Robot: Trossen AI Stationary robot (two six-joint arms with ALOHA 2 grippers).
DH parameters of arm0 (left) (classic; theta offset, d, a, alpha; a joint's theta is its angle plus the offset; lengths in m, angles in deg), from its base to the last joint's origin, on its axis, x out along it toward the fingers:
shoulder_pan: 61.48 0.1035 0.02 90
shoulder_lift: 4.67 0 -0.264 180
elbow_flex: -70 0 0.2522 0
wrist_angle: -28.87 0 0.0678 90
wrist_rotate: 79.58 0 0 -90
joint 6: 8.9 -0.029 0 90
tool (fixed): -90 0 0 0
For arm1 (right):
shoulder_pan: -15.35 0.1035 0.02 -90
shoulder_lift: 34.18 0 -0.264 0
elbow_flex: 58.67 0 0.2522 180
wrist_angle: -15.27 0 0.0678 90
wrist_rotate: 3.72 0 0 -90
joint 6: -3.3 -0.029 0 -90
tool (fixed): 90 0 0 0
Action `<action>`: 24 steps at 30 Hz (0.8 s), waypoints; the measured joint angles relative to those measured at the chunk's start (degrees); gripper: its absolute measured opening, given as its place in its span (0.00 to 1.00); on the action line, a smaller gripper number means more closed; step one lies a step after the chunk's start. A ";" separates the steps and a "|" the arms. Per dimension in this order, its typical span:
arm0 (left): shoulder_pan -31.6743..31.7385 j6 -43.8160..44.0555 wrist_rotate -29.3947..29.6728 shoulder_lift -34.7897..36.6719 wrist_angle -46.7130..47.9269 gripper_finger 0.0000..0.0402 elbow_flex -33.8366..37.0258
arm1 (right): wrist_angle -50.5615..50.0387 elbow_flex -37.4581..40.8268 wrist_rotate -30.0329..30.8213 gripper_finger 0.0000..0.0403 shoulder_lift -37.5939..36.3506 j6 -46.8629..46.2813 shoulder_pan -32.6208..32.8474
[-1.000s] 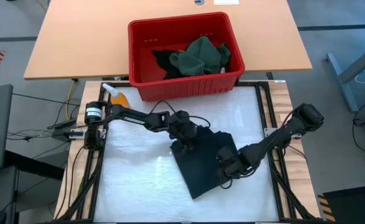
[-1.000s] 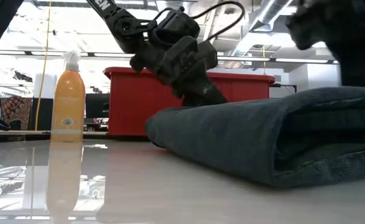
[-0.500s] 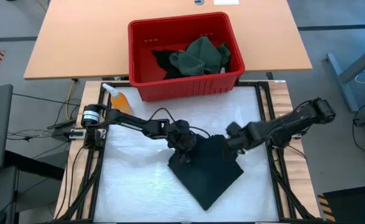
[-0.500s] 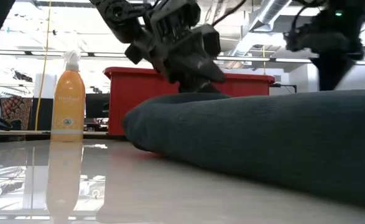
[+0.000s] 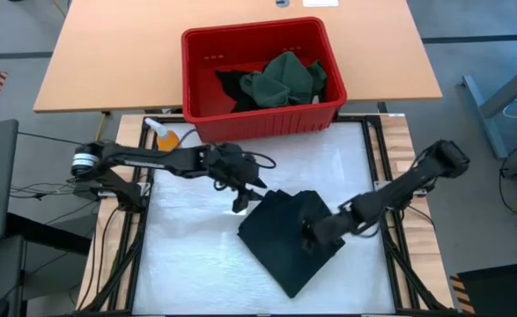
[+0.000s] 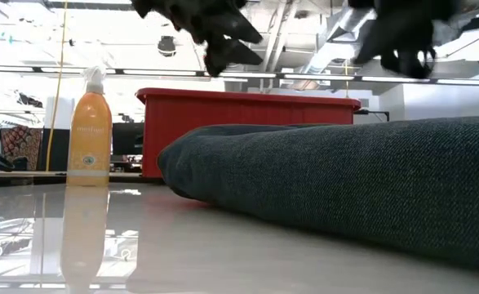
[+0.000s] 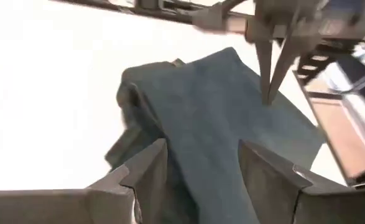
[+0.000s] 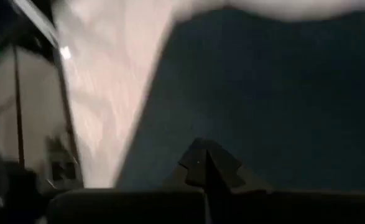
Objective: Fold laundry
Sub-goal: Fold the dark blue pants
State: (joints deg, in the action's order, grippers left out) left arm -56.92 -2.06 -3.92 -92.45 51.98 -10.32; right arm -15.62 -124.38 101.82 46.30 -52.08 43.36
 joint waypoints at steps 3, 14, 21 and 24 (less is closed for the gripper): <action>0.00 -1.71 2.50 2.57 2.63 0.46 0.00 | 0.73 1.08 -4.48 0.04 4.61 -0.70 0.38; 0.02 -5.11 3.21 9.01 11.25 0.46 0.02 | -13.74 3.63 -21.37 0.04 9.72 9.41 -3.64; 0.04 -7.16 8.79 14.49 15.00 0.46 0.02 | -27.08 3.28 -19.32 0.04 2.62 26.54 -11.80; 0.04 -7.18 10.14 15.41 16.69 0.46 0.02 | -32.44 0.99 -12.17 0.04 0.87 35.04 -16.00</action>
State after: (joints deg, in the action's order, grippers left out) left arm -56.88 -9.24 6.22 -77.04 68.67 -10.30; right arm -48.06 -123.38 89.65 47.17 -17.04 27.36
